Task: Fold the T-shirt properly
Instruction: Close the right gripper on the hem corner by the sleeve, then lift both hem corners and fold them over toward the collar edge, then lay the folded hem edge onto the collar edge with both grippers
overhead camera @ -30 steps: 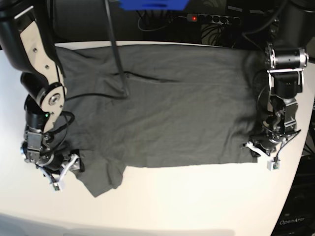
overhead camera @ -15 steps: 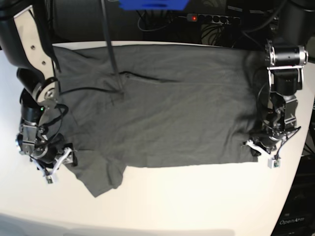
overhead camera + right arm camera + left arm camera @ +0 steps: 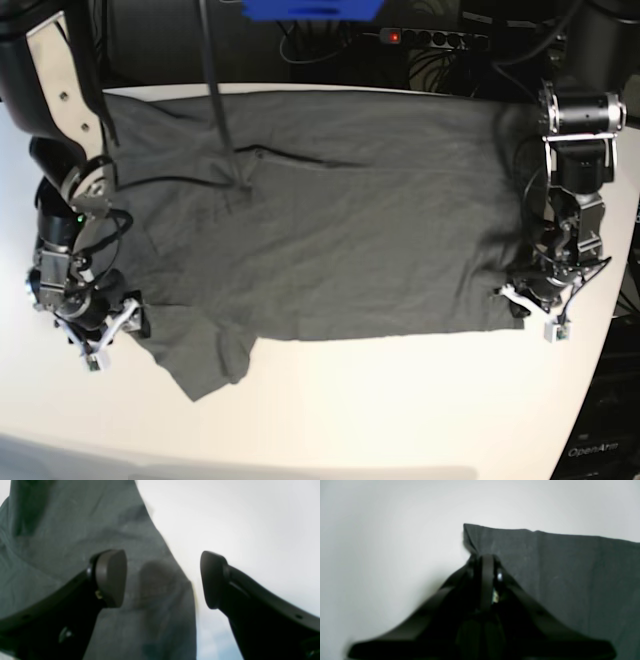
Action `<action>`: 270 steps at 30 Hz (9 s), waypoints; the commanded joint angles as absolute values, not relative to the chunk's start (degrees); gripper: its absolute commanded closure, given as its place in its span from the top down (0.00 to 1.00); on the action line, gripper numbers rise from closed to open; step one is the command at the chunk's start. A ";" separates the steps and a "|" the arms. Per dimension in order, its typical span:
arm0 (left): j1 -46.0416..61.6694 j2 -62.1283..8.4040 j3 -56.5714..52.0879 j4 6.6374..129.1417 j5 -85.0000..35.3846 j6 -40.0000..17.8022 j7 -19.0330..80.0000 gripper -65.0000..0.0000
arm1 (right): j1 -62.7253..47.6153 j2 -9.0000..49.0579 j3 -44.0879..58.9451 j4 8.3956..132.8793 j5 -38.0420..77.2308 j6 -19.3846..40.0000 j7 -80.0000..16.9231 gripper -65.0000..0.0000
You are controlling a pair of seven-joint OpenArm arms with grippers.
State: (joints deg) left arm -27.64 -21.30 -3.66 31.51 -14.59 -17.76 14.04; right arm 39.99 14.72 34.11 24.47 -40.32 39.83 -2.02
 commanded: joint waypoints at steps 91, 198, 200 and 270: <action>-27.56 -22.64 -3.74 31.25 -13.32 -17.10 18.59 0.04 | 38.55 16.13 32.66 19.21 -39.43 40.00 4.62 0.01; 18.86 -20.53 -31.43 102.99 -31.34 -17.89 37.76 0.04 | -19.03 -0.31 39.25 100.18 -23.43 40.00 15.52 0.01; 19.91 -20.09 -31.43 103.60 -31.34 -17.89 37.58 0.04 | -20.09 -1.36 40.57 100.09 -23.43 40.00 17.71 0.01; 22.90 -19.91 -31.87 103.16 -31.43 -17.89 37.41 0.04 | -28.88 -8.48 47.87 86.02 -23.78 40.00 32.22 0.01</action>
State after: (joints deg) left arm 23.00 -18.92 -31.59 102.37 -30.76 -17.78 38.61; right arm -28.58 -8.88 47.46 85.27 -24.93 40.25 30.68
